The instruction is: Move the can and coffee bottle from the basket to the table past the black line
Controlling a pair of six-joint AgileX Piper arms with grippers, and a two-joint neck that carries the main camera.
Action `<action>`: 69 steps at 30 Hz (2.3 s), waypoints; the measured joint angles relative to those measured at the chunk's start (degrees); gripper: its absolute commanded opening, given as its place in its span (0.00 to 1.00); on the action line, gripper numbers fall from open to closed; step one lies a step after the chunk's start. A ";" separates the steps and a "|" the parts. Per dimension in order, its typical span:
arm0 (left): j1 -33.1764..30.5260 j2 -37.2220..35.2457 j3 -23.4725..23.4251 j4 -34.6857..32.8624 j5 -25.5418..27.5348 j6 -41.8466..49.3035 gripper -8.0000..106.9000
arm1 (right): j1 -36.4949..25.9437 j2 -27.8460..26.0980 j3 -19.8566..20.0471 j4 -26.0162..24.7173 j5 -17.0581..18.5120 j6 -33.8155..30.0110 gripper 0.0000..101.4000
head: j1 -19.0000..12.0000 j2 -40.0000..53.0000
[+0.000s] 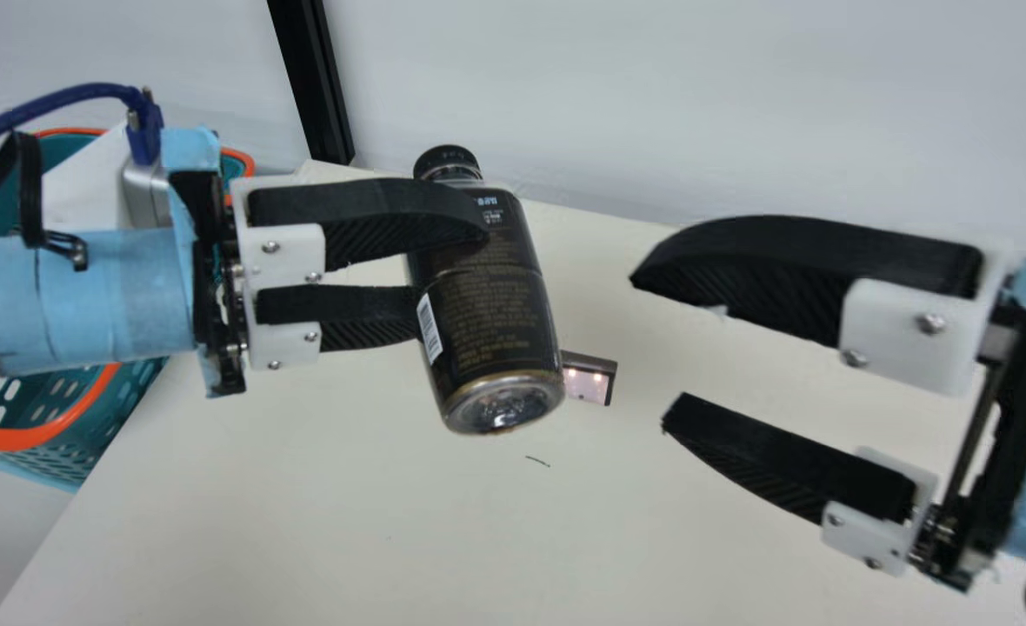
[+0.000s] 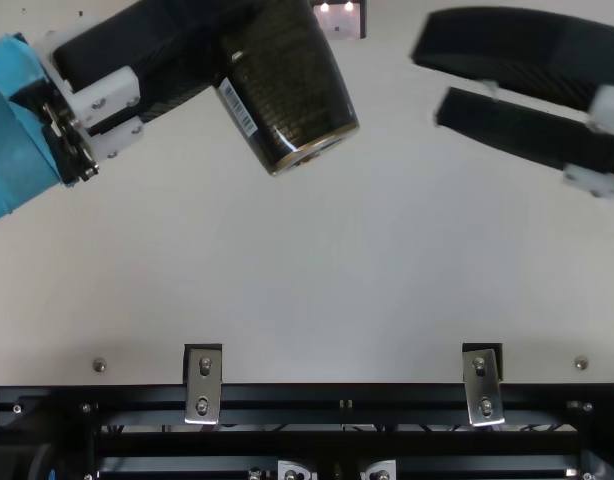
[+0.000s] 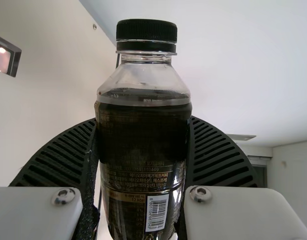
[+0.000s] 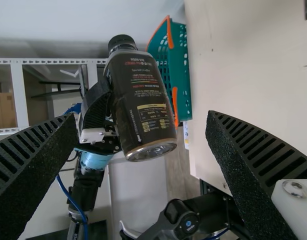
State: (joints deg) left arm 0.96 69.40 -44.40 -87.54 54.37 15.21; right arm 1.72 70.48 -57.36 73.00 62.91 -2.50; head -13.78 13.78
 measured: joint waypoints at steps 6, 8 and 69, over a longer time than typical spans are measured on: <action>0.52 -0.10 2.00 -3.60 0.77 -1.90 0.16 | 3.50 2.53 -0.64 1.57 -2.48 0.45 1.00 | 0.00 0.00; 0.24 -0.10 2.99 -5.17 0.47 -2.86 0.16 | 4.33 3.08 -0.68 1.83 -3.05 0.51 1.00 | 0.00 0.00; -2.48 -0.52 6.25 -12.65 -2.00 -7.08 0.16 | 17.34 10.17 -4.36 7.41 -9.35 0.24 0.00 | 0.00 0.00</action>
State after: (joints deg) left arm -1.52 68.88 -38.15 -100.19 52.37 8.13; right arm 19.06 80.65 -61.72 80.41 53.56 -2.26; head -13.78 13.78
